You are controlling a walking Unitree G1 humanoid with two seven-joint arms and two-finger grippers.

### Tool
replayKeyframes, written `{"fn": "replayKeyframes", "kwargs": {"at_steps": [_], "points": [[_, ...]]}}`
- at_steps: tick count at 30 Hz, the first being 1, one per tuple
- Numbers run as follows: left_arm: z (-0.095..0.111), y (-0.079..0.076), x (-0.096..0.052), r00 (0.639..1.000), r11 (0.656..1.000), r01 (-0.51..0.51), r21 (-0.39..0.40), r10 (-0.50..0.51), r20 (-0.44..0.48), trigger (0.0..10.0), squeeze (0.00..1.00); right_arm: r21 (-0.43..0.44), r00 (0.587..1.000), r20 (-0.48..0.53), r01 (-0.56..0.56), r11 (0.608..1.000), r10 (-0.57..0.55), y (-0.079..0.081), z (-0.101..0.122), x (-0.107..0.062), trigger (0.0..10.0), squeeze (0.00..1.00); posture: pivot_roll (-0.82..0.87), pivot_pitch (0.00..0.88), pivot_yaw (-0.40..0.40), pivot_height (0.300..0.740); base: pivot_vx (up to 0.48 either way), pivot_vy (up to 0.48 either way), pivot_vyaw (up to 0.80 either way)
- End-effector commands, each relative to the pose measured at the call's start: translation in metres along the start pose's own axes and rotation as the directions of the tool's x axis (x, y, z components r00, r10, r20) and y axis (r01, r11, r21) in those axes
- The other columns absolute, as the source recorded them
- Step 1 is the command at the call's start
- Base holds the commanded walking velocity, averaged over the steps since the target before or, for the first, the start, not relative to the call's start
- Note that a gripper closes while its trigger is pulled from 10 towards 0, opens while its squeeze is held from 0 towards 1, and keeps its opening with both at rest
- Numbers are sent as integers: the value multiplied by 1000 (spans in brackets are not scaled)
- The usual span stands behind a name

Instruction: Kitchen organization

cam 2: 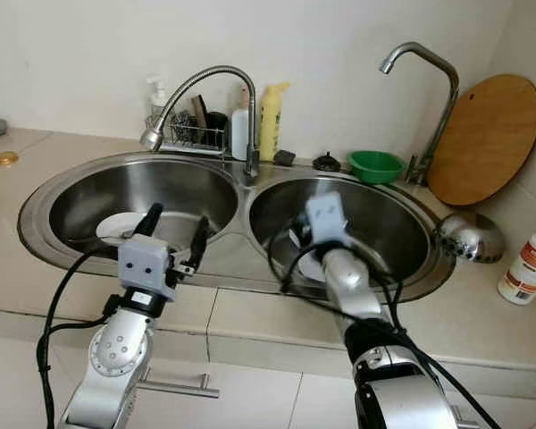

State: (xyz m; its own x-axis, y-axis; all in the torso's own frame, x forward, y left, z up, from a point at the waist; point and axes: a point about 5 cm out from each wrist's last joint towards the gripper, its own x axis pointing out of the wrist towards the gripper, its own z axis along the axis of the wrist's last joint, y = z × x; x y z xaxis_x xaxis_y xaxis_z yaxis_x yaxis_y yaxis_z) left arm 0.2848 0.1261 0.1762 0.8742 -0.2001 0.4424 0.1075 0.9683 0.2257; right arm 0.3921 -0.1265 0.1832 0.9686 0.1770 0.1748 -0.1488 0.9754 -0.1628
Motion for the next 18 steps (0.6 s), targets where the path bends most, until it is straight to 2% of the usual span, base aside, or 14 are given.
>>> {"fn": "replayKeyframes", "kwargs": {"at_steps": [1,3,6,18], "points": [[2,0,1,1000,1000,6,-5,-6,4,10000,0,63,996,86,23,998,-28,-1,9,-3,10000,0,97,0,-75,740,0,262,0],[3,1,1,1000,1000,9,-5,-9,9,10000,0,110,987,154,33,993,-50,-1,16,-6,10000,0,97,0,-75,740,0,471,0],[2,0,0,1000,1000,13,-7,-13,9,10000,0,148,977,200,49,988,-78,-1,20,-10,10000,0,95,0,-75,740,0,472,0],[3,-2,1,1000,1000,25,-15,-24,13,10000,0,192,961,263,38,981,-88,8,26,-19,10000,0,90,0,-73,740,0,472,0]]}}
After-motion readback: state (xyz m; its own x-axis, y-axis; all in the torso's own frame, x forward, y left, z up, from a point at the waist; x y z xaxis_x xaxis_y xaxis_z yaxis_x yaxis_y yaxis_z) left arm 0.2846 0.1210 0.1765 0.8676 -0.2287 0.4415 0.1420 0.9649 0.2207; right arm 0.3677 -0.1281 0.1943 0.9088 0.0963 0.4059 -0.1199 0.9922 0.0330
